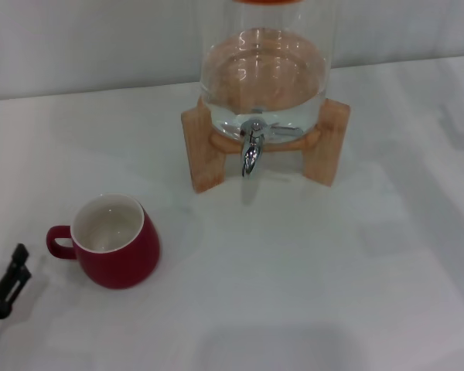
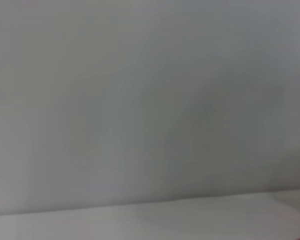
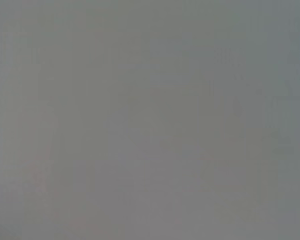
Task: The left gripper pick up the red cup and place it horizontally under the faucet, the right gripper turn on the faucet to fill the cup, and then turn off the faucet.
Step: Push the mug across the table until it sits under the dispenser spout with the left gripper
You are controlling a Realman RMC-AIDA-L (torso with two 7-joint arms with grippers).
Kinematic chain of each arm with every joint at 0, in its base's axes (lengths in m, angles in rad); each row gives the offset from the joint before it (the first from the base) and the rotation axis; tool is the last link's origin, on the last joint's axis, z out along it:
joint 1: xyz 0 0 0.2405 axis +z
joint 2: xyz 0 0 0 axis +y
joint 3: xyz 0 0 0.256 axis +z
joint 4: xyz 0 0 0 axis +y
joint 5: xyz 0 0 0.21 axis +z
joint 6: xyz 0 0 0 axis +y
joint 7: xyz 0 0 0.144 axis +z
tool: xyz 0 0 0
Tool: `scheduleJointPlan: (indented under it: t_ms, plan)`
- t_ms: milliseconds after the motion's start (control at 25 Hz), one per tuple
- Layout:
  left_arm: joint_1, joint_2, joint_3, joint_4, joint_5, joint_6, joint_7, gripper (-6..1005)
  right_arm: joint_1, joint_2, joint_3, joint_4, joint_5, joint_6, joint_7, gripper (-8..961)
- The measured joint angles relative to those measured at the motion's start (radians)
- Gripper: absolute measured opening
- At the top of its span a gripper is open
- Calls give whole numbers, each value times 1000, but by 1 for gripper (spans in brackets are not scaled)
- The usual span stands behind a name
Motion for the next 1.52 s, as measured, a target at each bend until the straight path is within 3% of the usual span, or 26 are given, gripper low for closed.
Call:
scheduleJointPlan:
  t_ms: [640, 1520]
  plan:
    - [-9, 1, 11, -5, 86, 7, -1, 754, -6, 0, -3, 2, 0, -1, 0, 719]
    - [-31, 11, 11, -9, 88, 19, -2, 737, -8, 0, -4, 1, 0, 0, 0, 718]
